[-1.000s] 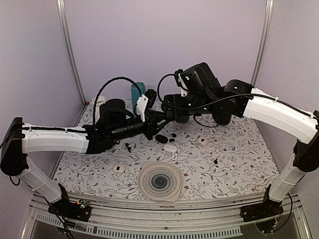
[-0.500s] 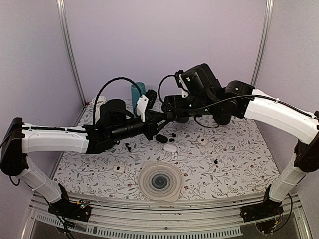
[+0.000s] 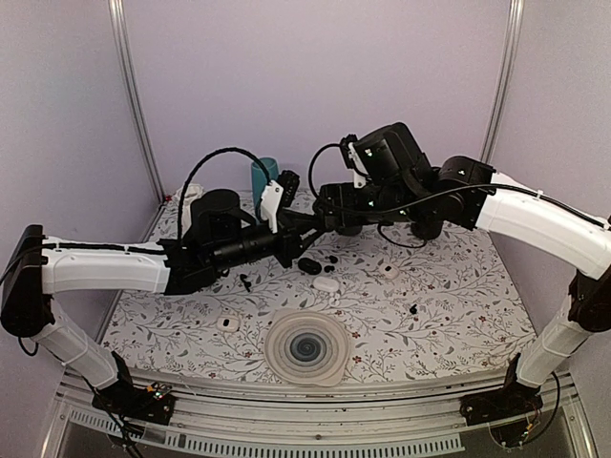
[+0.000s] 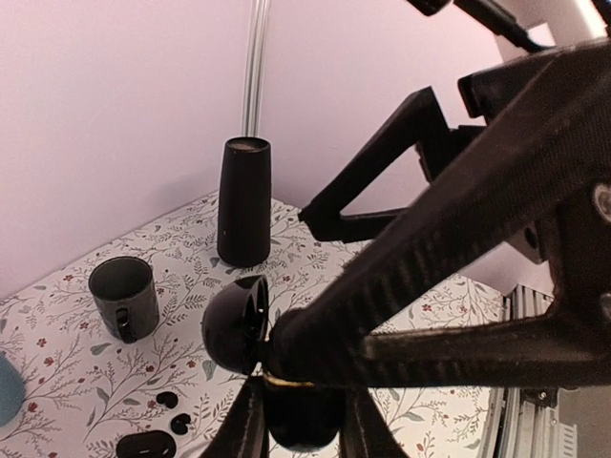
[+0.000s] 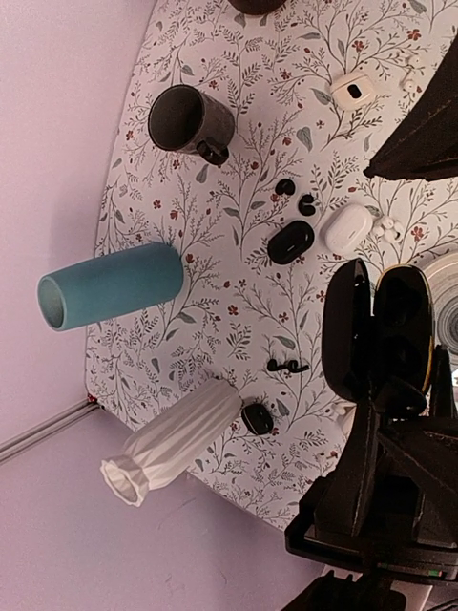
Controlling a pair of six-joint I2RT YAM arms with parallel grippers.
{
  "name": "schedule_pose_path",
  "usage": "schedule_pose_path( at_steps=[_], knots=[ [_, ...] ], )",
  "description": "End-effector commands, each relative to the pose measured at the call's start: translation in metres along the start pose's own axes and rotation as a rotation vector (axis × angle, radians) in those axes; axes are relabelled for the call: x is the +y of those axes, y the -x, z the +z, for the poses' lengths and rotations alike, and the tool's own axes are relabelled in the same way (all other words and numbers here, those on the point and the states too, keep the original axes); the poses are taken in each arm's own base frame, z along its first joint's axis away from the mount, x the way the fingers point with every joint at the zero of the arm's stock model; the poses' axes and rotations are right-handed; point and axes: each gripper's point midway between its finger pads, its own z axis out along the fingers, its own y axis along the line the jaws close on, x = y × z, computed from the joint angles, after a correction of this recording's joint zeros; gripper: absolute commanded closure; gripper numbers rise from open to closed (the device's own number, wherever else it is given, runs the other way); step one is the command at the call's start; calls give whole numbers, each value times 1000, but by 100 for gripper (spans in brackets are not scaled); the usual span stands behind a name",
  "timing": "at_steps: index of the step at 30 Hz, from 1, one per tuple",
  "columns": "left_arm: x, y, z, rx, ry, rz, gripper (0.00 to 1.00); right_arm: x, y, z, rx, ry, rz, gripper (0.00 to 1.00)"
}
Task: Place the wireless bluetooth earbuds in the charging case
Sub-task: Adjust the left earbud in the left side groove of the charging case.
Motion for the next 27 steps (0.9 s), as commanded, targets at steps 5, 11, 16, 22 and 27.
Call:
schedule_pose_path(
  at_steps=[5, 11, 16, 22, 27],
  knots=[
    [-1, 32, -9, -90, -13, -4, 100, -9, 2, -9, -13, -21, 11, 15],
    [-2, 36, -13, -103, -18, -5, 100, -9, 0, -9, -10, -20, 11, 15],
    [-3, 39, -16, -113, -22, -4, 100, -11, 1, -12, -14, -22, 15, 15],
    [-5, 42, -17, -126, -31, -6, 100, -12, 1, -14, -18, -20, 18, 15],
    [-6, 43, -19, -134, -38, -9, 100, -13, 1, -16, -19, -19, 19, 15]
  ],
)
